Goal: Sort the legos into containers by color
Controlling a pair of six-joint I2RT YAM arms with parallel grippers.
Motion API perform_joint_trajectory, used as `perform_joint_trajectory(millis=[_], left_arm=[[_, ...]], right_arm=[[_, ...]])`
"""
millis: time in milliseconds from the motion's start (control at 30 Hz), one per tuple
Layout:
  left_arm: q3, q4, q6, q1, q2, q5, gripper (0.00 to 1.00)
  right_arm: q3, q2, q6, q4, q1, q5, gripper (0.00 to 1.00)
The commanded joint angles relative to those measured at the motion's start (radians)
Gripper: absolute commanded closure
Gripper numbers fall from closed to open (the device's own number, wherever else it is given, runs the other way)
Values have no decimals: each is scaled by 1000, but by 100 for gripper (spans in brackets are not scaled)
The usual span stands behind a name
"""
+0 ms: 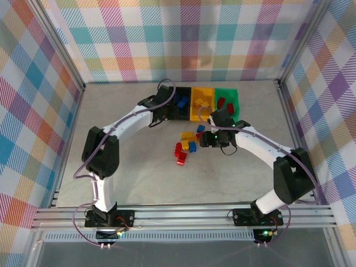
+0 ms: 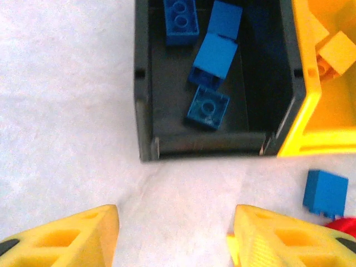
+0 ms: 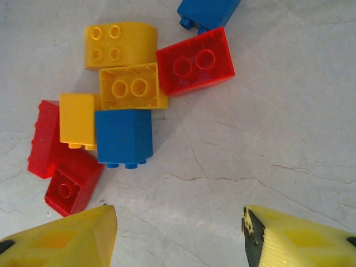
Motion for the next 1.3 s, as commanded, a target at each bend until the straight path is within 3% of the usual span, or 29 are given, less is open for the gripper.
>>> perform_joint_trajectory(millis=[0, 267, 700, 1267], left_arm=[[-107, -35, -61, -22, -97, -21, 44], [-264, -57, -107, -44, -285, -45, 44], [-283, -81, -108, -47, -322, -56, 45], [-279, -88, -105, -49, -326, -50, 47]], right_arm=[[64, 60, -7, 10, -2, 22, 37], [170, 237, 50, 10, -24, 58, 27], [273, 399, 110, 54, -26, 74, 25], [332, 459, 89, 32, -26, 94, 41]])
